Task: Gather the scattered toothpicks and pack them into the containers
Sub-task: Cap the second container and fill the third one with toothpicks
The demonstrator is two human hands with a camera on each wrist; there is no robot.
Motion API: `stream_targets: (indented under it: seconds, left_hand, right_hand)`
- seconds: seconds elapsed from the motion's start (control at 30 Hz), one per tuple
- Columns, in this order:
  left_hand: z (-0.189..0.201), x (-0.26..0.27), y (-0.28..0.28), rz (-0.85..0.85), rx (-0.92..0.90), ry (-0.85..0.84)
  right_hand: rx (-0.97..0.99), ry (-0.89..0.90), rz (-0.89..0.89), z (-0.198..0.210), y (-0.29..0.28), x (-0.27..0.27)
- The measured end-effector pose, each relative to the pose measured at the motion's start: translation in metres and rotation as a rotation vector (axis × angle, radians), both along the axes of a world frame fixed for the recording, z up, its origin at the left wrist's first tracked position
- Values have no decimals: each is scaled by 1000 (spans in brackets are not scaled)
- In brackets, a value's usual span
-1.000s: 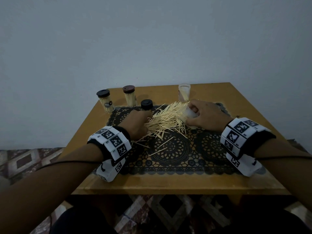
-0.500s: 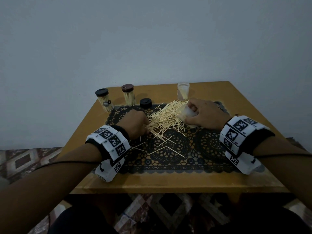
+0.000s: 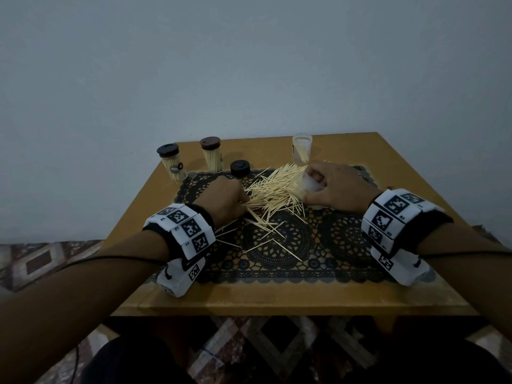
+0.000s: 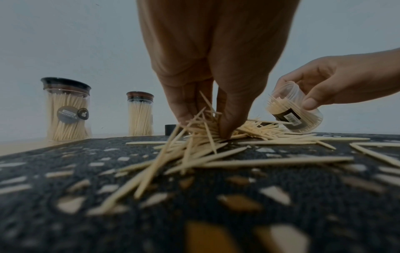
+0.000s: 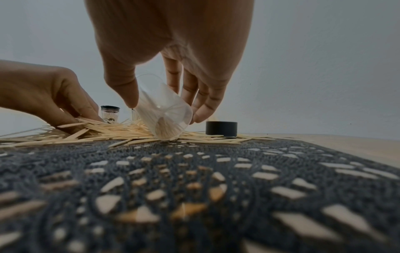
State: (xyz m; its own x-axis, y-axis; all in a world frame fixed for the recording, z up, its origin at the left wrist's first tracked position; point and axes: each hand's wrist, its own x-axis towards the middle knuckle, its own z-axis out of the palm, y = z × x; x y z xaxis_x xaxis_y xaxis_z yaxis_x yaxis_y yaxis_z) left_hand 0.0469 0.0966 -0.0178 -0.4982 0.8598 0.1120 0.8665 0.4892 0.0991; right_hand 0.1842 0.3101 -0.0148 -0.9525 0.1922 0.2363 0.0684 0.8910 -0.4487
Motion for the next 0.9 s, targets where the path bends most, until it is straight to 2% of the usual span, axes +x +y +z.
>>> stream_targets:
  seconds: [0.17,0.37,0.73,0.9]
  left_hand:
    - [2,-2,-2,48,21,-42]
    - [5,-3,-6,68,180,-29]
    - [4,3,-4,-65,345,-96]
    - [8,5,1,-132,296,-73]
  right_hand:
    - [6,11,0,-2,1,-1]
    - [41,-5,16,-4,5,-3]
    - [110,7,54,-5,5,-4]
    - [93,53,113,-4,0,-6]
